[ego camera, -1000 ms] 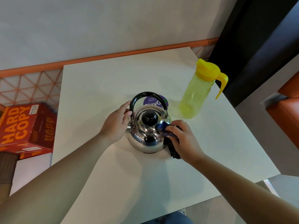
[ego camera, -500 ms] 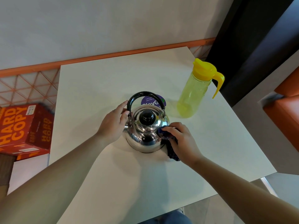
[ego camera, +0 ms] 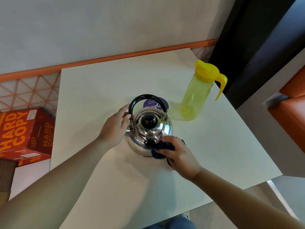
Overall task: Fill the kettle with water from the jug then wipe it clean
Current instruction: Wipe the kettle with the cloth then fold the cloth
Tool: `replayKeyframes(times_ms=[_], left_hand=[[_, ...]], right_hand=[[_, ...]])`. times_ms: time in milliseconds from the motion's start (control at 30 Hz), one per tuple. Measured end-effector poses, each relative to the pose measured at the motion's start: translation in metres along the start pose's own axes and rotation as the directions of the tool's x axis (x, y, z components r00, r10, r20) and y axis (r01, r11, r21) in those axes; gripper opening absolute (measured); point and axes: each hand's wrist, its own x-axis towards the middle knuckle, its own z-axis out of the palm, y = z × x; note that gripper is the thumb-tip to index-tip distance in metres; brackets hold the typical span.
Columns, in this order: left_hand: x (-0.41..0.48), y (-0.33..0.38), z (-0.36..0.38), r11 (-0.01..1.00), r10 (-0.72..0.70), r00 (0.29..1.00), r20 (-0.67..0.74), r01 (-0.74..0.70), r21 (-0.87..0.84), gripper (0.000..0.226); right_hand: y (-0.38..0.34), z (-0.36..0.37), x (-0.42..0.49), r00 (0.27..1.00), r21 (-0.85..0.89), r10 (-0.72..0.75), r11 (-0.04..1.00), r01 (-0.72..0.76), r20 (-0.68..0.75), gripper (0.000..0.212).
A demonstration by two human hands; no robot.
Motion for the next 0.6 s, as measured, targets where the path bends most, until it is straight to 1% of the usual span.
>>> replayKeyframes(times_ms=[100,200,267,300,400,433,533,567,600], left_hand=[[0.0,0.001,0.0,1.0,0.008,1.0,0.001,-0.008,-0.007,0.044],[0.0,0.002,0.0,1.0,0.009,1.0,0.001,-0.009,-0.01,0.043],[-0.001,0.003,-0.001,1.0,0.008,1.0,-0.002,-0.008,-0.018,0.043],[-0.001,0.003,-0.001,1.0,0.008,1.0,-0.005,-0.008,-0.022,0.043],[-0.001,0.004,0.0,1.0,0.01,1.0,-0.009,-0.01,-0.021,0.043],[-0.001,0.004,0.0,1.0,0.01,1.0,-0.012,-0.01,-0.02,0.043],[-0.001,0.003,0.0,1.0,0.007,1.0,-0.017,-0.008,-0.021,0.042],[0.0,0.003,0.0,1.0,0.008,1.0,-0.016,-0.008,-0.019,0.042],[0.0,0.003,0.0,1.0,0.007,1.0,-0.014,-0.007,-0.019,0.042]], right_hand=[[0.017,0.001,-0.016,0.99,0.03,0.14,0.99,-0.141,0.035,0.022],[0.036,0.004,-0.016,0.952,-0.1,0.289,0.955,-0.279,0.099,0.021],[0.043,0.006,-0.013,0.924,-0.158,0.369,0.923,-0.351,0.103,0.022],[0.043,0.007,-0.012,0.918,-0.172,0.384,0.916,-0.364,0.103,0.023],[0.034,0.015,-0.014,0.915,-0.195,0.374,0.919,-0.343,0.149,0.038],[0.029,0.019,-0.016,0.917,-0.193,0.363,0.924,-0.331,0.164,0.037],[0.016,0.032,-0.022,0.939,-0.13,0.312,0.947,-0.294,0.148,0.017],[0.016,0.035,-0.022,0.937,-0.093,0.326,0.944,-0.316,0.126,0.015],[0.017,0.036,-0.021,0.924,-0.047,0.37,0.929,-0.367,0.096,0.012]])
